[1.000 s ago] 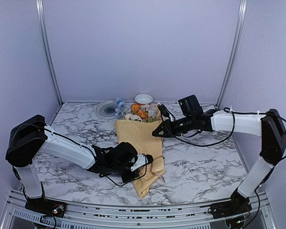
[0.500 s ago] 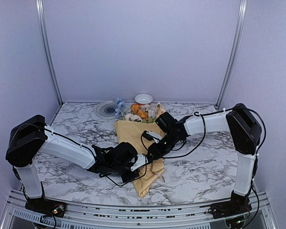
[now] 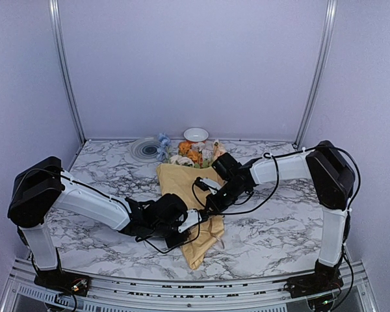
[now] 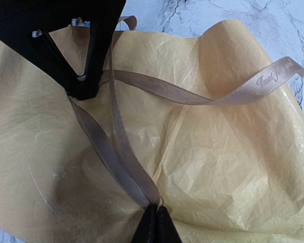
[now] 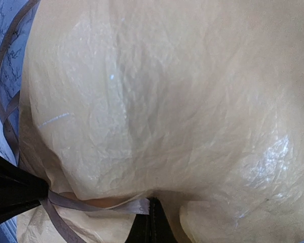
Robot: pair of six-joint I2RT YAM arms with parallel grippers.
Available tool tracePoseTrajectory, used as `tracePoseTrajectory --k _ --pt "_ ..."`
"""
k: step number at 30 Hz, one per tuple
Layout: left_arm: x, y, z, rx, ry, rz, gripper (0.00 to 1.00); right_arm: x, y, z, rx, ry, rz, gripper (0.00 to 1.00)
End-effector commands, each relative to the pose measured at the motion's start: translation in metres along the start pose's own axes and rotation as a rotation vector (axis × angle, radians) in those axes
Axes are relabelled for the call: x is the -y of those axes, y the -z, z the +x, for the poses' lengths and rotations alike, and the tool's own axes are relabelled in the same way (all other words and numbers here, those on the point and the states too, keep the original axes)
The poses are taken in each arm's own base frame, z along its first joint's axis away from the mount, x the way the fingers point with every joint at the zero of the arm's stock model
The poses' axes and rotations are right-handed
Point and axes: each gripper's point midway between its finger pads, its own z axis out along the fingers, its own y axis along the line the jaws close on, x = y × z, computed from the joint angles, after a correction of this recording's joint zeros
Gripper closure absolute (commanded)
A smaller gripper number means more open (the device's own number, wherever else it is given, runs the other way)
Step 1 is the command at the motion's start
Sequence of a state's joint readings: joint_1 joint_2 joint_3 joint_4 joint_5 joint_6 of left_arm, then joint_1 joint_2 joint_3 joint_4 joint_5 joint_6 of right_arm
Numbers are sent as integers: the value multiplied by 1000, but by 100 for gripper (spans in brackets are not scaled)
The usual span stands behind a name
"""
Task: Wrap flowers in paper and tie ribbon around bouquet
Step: Cross the ribbon over the folded bouquet, then tie the ribbon around the folded bouquet.
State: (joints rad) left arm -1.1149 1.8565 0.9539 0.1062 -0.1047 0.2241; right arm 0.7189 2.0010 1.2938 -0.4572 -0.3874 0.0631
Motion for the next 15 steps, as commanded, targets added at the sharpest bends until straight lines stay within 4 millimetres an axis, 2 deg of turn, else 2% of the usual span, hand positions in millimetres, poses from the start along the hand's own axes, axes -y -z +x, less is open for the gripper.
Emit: tracePoseTrajectory --k 1,5,8,11,15 --pt "0 5 8 -34 17 -3 70 21 12 -27 113 -75 16 100" --pt "-5 31 -20 62 39 6 49 29 10 -22 130 -117 -12 100" --pt "-12 52 -22 71 63 1 37 27 7 -18 116 -115 -33 100" --pt "-39 67 0 4 180 -67 35 26 6 -16 115 -118 -42 100" --pt "-95 89 46 -58 597 -206 39 23 6 -16 122 -122 -57 100"
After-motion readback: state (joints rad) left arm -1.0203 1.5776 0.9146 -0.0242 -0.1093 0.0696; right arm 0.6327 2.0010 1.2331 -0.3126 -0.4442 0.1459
